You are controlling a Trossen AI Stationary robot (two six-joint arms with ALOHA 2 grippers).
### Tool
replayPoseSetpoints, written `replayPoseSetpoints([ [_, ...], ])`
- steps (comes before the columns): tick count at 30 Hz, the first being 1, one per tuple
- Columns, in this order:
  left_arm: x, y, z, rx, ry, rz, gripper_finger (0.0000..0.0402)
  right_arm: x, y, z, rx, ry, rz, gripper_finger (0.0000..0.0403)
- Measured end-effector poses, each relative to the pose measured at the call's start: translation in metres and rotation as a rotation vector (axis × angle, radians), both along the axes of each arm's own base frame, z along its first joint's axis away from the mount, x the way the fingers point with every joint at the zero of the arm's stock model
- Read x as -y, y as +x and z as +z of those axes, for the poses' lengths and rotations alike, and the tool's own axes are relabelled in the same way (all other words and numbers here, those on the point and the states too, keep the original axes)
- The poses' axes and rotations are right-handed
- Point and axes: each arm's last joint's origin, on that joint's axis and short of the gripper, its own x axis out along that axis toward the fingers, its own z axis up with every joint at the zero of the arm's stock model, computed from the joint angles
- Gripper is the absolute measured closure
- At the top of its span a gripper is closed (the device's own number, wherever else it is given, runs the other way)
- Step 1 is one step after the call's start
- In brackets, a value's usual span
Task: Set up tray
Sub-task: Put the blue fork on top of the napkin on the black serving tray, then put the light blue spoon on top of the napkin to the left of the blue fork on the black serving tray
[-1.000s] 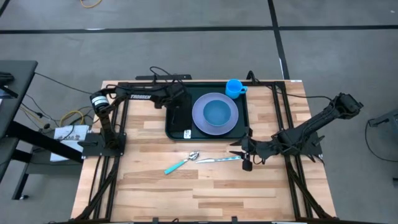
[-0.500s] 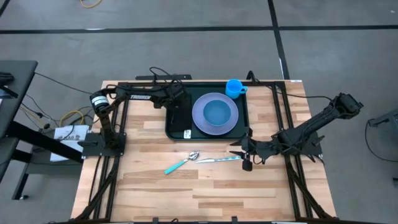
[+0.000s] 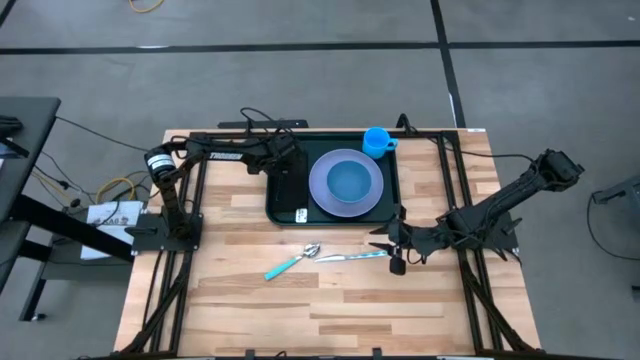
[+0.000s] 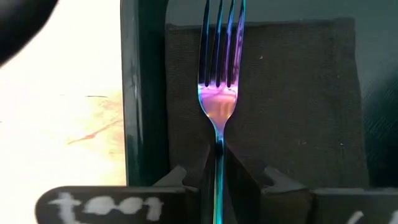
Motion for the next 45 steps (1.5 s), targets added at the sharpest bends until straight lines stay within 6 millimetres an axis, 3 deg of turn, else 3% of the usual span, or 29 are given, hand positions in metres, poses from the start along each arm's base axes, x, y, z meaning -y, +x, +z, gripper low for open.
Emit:
replayPoseSetpoints([
  [8, -0.002, 0.003, 0.004, -0.002, 0.011, -0.04, 0.0365, 0.0, 0.0, 0.0, 0.0, 0.0, 0.0, 0.0272],
  [15, 0.005, 0.022, 0.032, -0.021, -0.01, -0.331, 0.0365, 0.0, 0.0, 0.0, 0.002, 0.0, 0.0, 0.0272],
  [22, 0.057, 0.04, 0.055, -0.226, -0.016, -0.665, 0.0365, 0.0, 0.001, 0.001, 0.011, 0.005, -0.001, 0.0272],
  [27, 0.106, 0.045, 0.067, -0.421, 0.033, -0.855, 0.0365, 0.001, 0.002, 0.002, 0.024, 0.011, -0.009, 0.0272],
  [30, 0.137, 0.049, 0.07, -0.449, 0.051, -0.968, 0.0365, 0.004, 0.004, 0.004, 0.039, 0.018, -0.027, 0.0272],
  [38, 0.222, 0.045, 0.063, -0.476, 0.095, -1.272, 0.0365, 0.011, 0.01, 0.009, 0.111, 0.154, -0.122, 0.0272],
  [45, 0.27, 0.033, 0.043, -0.412, 0.131, -1.276, 0.0365, 0.008, 0.009, 0.009, 0.116, 0.182, -0.119, 0.0272],
])
